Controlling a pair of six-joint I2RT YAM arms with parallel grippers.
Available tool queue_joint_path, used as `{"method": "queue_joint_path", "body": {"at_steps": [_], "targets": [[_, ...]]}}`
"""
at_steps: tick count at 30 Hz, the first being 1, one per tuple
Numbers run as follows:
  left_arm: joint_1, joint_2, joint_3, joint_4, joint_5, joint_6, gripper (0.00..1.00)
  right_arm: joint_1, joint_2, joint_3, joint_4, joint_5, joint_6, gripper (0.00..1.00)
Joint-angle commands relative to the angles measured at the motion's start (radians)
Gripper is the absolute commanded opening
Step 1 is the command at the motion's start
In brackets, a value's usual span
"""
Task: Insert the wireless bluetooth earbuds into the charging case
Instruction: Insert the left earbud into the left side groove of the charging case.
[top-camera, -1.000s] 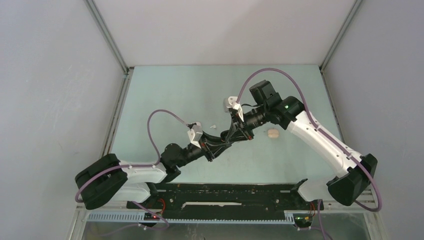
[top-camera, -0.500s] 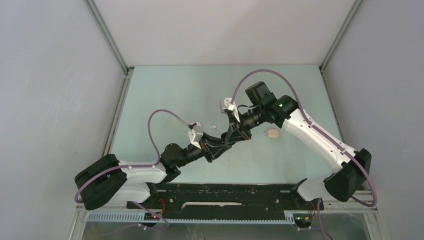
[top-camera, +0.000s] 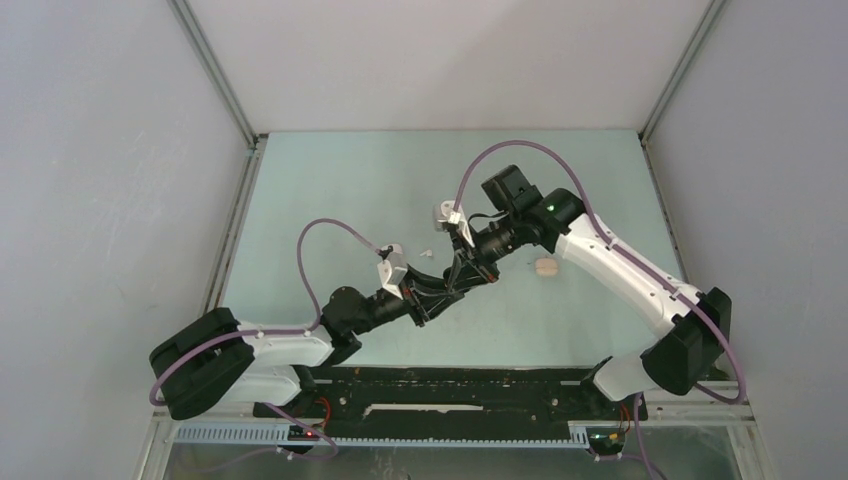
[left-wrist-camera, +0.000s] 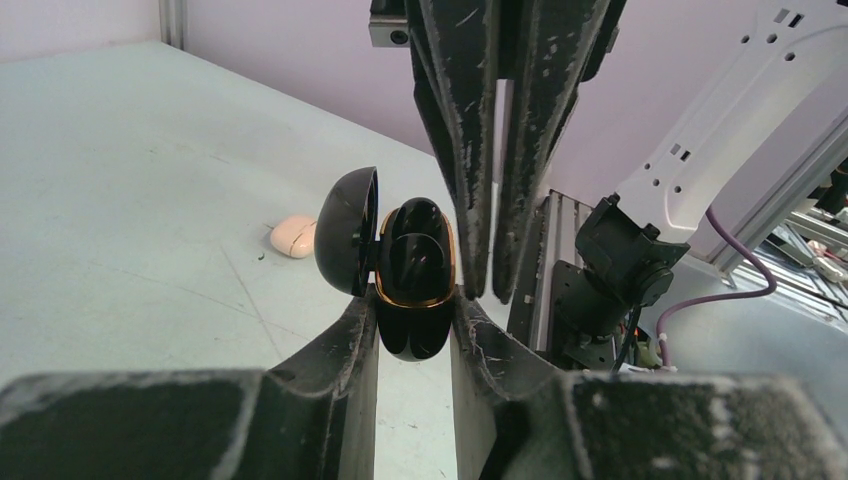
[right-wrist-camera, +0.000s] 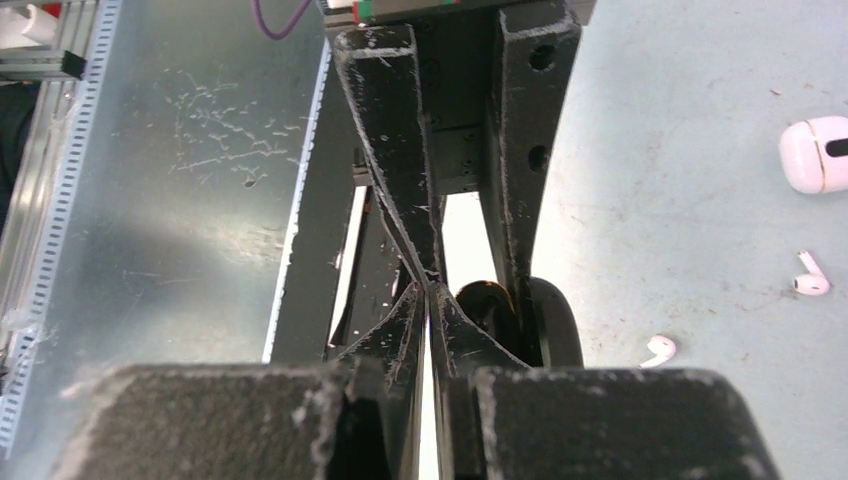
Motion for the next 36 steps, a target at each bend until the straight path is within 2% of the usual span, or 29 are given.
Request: {"method": "queue_joint_path", "body": {"at_steps": [1,6,12,18,19,20,22,23,24,28,32,36], "targets": [[-0.005,-0.004,0.029,0.03,0.001,0.019,0.0,-0.004,-0.004,0.088,-0.081,-0.094,-0.053,0.08],[-0.006,-0.011,0.036,-0.008,-0.004,0.041,0.0,-0.063,-0.056,0.145,-0.132,-0.118,-0.063,0.1],[-0.009,-0.013,0.043,-0.03,-0.003,0.055,0.0,-0.094,-0.144,0.035,0.004,0.036,0.026,0.13],[-0.027,-0.029,0.064,-0.117,-0.02,0.116,0.0,-0.095,-0.15,-0.014,0.011,0.063,0.031,0.19],[-0.033,-0.035,0.071,-0.15,-0.026,0.14,0.0,-0.097,-0.155,-0.021,0.025,0.075,0.04,0.23],[-0.041,-0.038,0.078,-0.179,-0.031,0.166,0.0,-0.102,-0.163,-0.03,0.04,0.084,0.042,0.31],[-0.05,-0.044,0.091,-0.222,-0.02,0.196,0.0,-0.113,-0.182,-0.051,0.055,0.084,0.006,0.55],[-0.055,-0.047,0.096,-0.243,-0.016,0.209,0.0,-0.115,-0.189,-0.062,0.056,0.086,-0.012,0.72],[-0.061,-0.049,0.1,-0.259,-0.009,0.222,0.0,-0.114,-0.192,-0.072,0.059,0.092,-0.022,0.97],[-0.071,-0.05,0.116,-0.304,0.016,0.254,0.0,-0.099,-0.159,-0.086,-0.012,0.079,-0.102,1.0],[-0.071,-0.041,0.121,-0.283,0.038,0.24,0.0,-0.054,-0.143,-0.131,-0.028,0.083,-0.137,1.0],[-0.068,-0.034,0.116,-0.244,-0.016,0.201,0.0,-0.004,-0.138,-0.143,-0.048,0.121,-0.156,1.0]]}}
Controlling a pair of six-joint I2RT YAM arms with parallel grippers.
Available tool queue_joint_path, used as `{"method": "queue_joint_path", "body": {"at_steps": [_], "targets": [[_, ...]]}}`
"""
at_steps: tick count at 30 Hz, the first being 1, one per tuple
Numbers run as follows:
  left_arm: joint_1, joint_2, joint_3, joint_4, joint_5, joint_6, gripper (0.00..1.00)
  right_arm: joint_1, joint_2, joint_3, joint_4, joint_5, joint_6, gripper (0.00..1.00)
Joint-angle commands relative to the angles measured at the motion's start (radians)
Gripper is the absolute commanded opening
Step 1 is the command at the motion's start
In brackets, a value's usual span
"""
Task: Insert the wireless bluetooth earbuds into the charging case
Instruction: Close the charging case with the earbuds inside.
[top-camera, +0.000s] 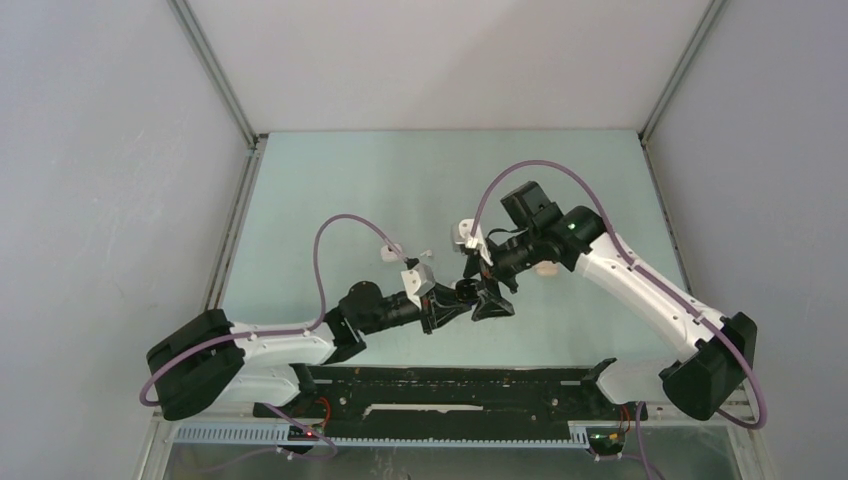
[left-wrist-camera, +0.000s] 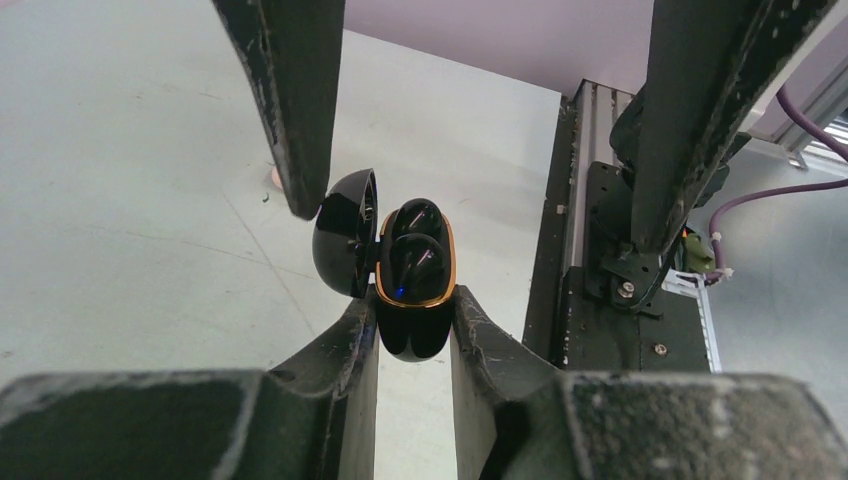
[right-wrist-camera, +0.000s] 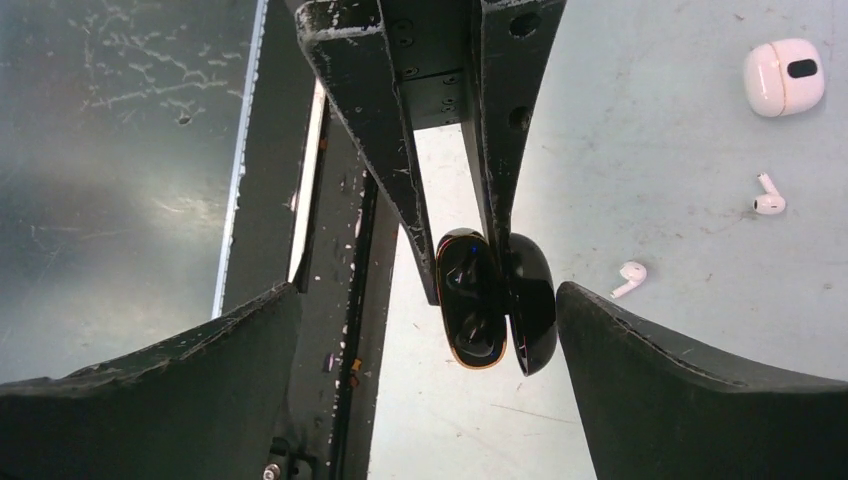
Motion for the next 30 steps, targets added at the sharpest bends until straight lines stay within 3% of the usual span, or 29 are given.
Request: {"method": "queue_joint_path", "body": {"at_steps": [1,6,11,14,17,21,22,25,27,30], "targets": [[0.0,-0.007,0.029,0.073,-0.033,-0.017,0.0,0.049,0.004,-0.007,-0.035,0.033,-0.055,1.0],[0.029,0.015,0.032,0.092,-0.097,-0.083,0.0,0.063,-0.052,-0.007,-0.057,0.061,-0.063,1.0],[0.045,0.081,0.053,0.075,-0.143,-0.128,0.0,-0.022,-0.142,-0.007,-0.058,0.071,-0.039,1.0],[0.055,0.139,0.078,0.089,-0.148,-0.17,0.05,-0.131,-0.193,-0.024,-0.045,0.054,-0.009,1.0],[0.055,0.226,0.181,-0.014,-0.126,-0.192,0.08,-0.256,-0.244,-0.12,0.106,0.1,0.118,1.0],[0.059,0.393,0.469,-0.264,-0.092,-0.304,0.13,-0.513,-0.267,-0.258,0.496,0.367,0.518,1.0],[0.062,0.437,0.524,-0.308,-0.078,-0.344,0.15,-0.603,-0.251,-0.27,0.535,0.37,0.601,1.0],[0.098,0.574,0.643,-0.358,-0.002,-0.491,0.19,-0.847,-0.171,-0.263,0.561,0.125,0.755,1.0],[0.13,0.665,0.707,-0.36,0.048,-0.611,0.21,-0.888,-0.152,-0.254,0.526,0.045,0.735,1.0],[0.162,0.805,0.812,-0.377,0.137,-0.755,0.22,-0.89,-0.178,-0.261,0.501,0.079,0.691,0.99]]}}
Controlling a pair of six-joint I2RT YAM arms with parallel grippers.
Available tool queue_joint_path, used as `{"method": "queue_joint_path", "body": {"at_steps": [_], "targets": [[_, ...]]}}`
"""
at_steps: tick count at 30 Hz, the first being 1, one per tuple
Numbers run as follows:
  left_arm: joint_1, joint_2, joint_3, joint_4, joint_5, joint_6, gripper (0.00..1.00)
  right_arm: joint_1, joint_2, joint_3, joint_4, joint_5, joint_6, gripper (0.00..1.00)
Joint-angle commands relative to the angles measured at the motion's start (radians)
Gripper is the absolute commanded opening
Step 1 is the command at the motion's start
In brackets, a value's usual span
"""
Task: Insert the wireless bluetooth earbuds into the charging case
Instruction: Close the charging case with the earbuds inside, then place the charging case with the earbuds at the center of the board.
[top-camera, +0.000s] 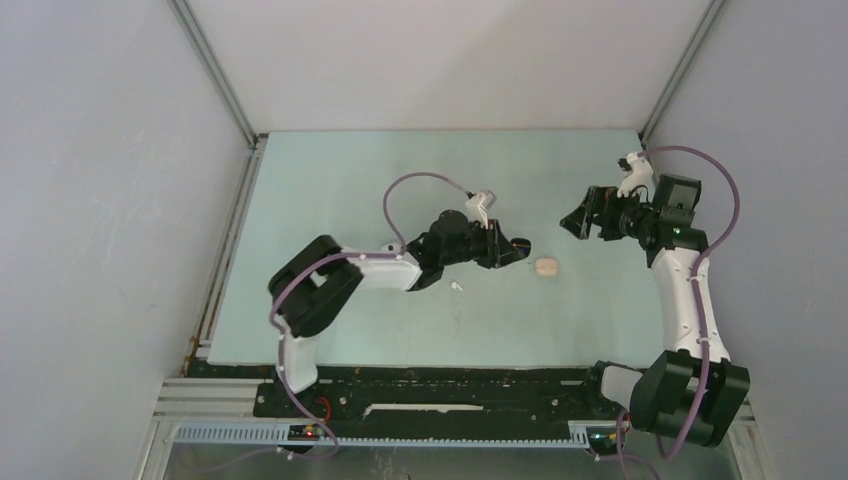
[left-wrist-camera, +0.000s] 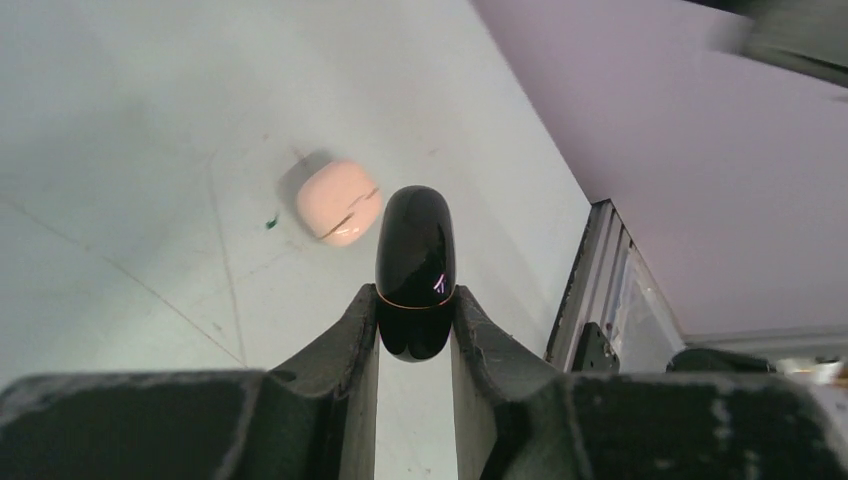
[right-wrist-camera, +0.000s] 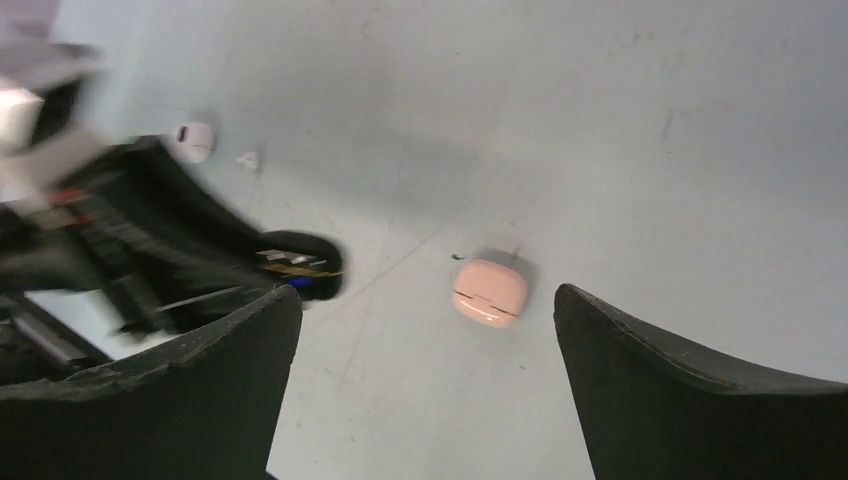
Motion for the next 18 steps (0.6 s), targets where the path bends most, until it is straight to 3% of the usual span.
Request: {"method": "queue_joint_path", "body": {"at_steps": [1,8,12,18], "targets": [[0.052,0.182,0.14,-0.102,0.158,-0.279,0.23,0.003,-0.058,0.004,0.057,-0.071,0.065,0.98],[0.055,0.316,0.266,-0.224,0.202,-0.352,0.33,0.02,-0.099,-0.022,0.073,-0.058,0.054,0.98],[0.057,0.312,0.292,-0.405,0.139,-0.311,0.49,0.027,-0.089,-0.022,0.067,-0.067,0.055,0.98],[0.069,0.261,0.317,-0.665,0.083,-0.208,0.58,0.04,-0.095,-0.022,0.061,-0.055,0.024,0.99]]}}
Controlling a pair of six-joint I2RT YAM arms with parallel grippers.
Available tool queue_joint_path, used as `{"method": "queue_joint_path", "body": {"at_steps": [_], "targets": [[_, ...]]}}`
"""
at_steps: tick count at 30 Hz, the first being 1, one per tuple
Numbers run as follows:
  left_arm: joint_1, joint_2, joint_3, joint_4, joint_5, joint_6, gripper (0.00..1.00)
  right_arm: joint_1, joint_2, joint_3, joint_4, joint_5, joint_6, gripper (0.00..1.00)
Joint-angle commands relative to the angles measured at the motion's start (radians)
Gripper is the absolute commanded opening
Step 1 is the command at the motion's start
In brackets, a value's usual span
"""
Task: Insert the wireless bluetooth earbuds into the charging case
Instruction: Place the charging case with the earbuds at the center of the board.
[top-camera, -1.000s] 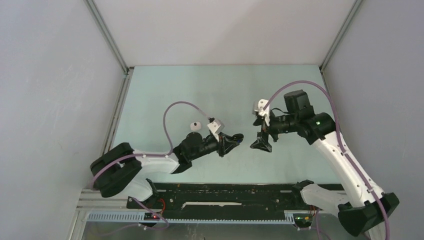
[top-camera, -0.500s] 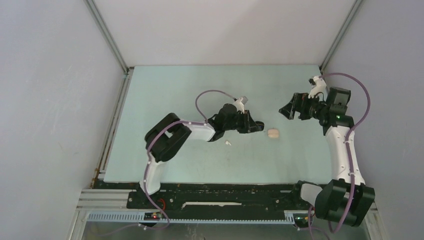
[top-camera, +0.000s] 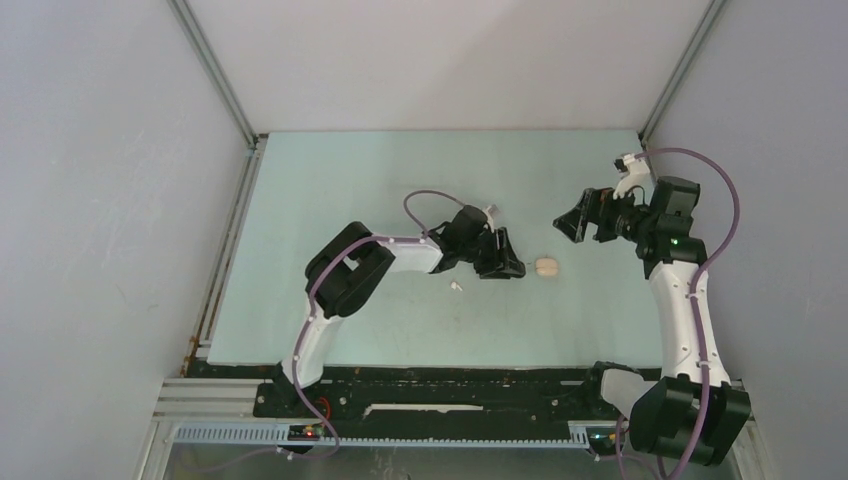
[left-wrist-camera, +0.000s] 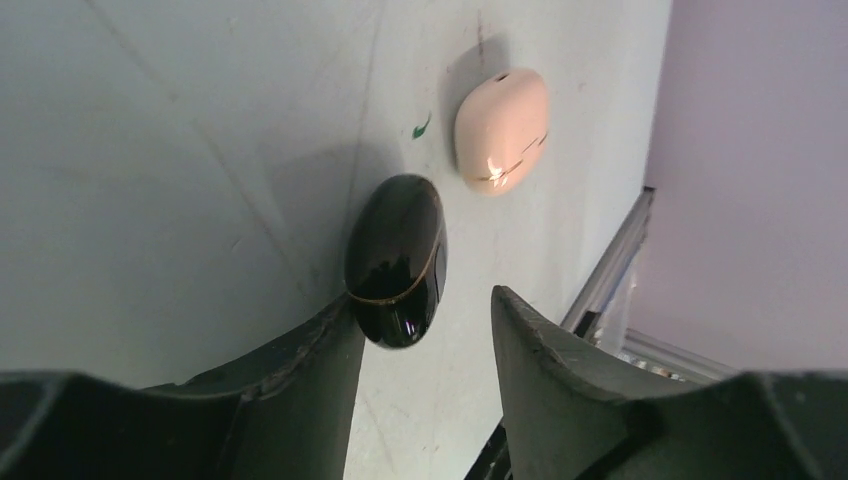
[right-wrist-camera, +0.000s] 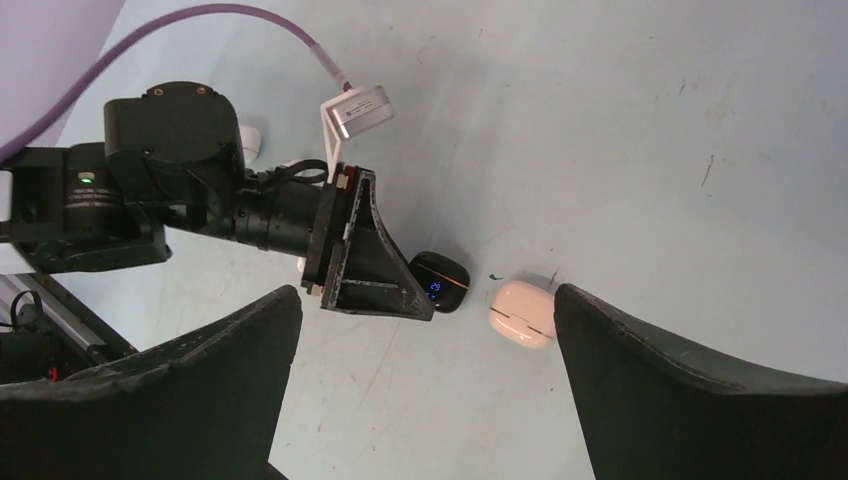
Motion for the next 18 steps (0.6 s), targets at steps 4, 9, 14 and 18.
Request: {"method": "queue_joint_path", "body": {"at_steps": [4,9,14,18], "targets": [[0.037,-0.198,-0.048,-0.415,-0.192,0.236,0.6,0.014,-0.011,0.003,0.012,0.014,-0.038,0.99],[0.045,-0.427,-0.152,-0.493,-0.387,0.367,0.61,0.094,-0.017,0.003,0.01,0.066,-0.088,0.97],[0.047,-0.684,-0.35,-0.422,-0.595,0.389,0.61,0.281,0.002,0.003,0.034,0.099,-0.2,0.91],[0.056,-0.883,-0.552,-0.363,-0.751,0.348,0.64,0.483,0.088,0.014,0.063,0.155,-0.323,0.88]]}}
